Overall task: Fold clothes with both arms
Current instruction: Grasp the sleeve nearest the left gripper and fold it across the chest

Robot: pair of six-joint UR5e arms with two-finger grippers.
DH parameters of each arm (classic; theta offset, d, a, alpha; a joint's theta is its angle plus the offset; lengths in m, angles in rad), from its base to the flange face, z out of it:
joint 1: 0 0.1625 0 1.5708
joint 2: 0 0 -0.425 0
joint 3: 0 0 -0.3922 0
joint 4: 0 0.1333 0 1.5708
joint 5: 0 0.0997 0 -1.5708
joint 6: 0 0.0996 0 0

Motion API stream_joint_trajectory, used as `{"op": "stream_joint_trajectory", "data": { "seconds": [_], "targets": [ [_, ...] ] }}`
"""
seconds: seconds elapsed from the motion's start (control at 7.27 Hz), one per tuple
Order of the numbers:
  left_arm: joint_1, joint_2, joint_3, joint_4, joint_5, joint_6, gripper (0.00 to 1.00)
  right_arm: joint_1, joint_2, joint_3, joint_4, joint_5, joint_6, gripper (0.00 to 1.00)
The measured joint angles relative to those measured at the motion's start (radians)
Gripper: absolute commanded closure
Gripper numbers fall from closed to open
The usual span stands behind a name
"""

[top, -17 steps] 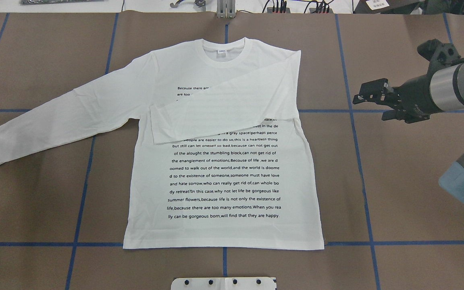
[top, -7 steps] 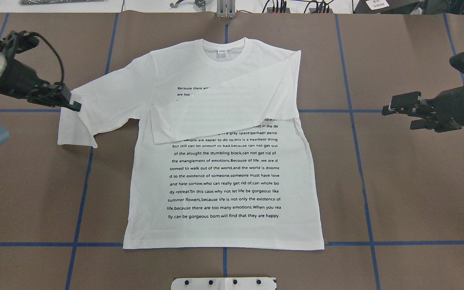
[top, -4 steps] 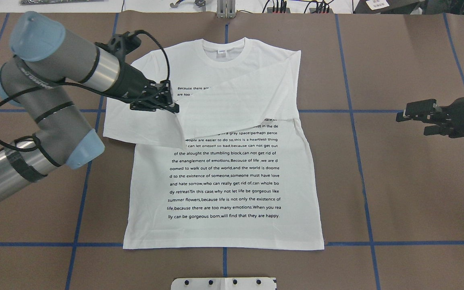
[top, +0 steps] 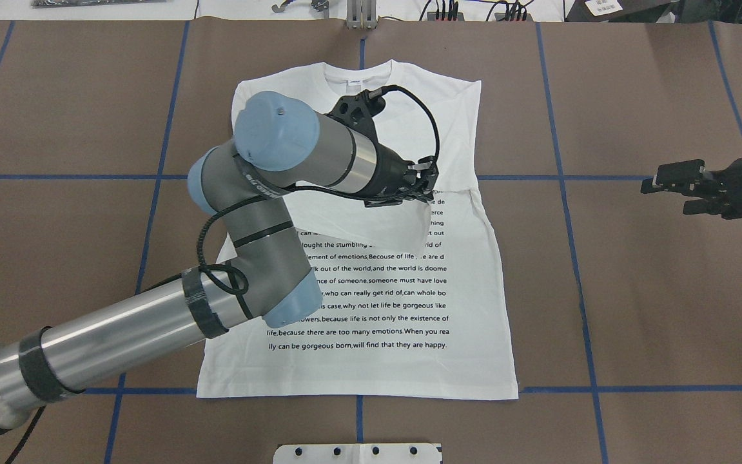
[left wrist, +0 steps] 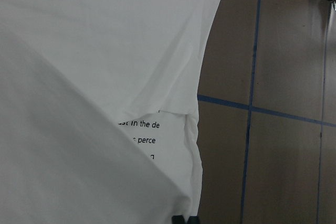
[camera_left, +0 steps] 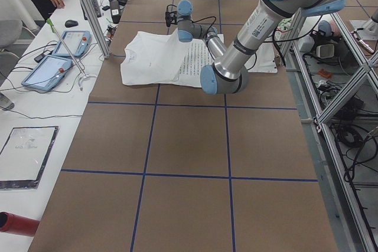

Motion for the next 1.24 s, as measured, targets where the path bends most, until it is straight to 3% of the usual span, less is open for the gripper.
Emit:
{"op": "stream_joint_trajectory", "data": {
  "seconds": [0.41,0.55,0.69,0.83,1.24],
  "targets": [
    [0.08,-0.124,0.176,-0.021,0.135,-0.003,1.0,0.002,0.003,-0.018,0.024,0.0,0.002,0.01],
    [0.094,-0.134,0.199,-0.036,0.161,-0.003,0.81,0.002,0.006,-0.022,0.024,0.0,0.002,0.01],
    [0.101,-0.142,0.213,-0.044,0.173,-0.003,0.3,0.002,0.008,-0.024,0.024,-0.001,0.004,0.01],
    [0.104,-0.145,0.218,-0.046,0.178,-0.003,0.13,0.001,0.009,-0.025,0.024,-0.001,0.007,0.01],
    [0.101,-0.141,0.194,-0.043,0.181,-0.036,0.14,-0.013,0.025,-0.022,0.024,-0.007,0.048,0.0]
  ]
}}
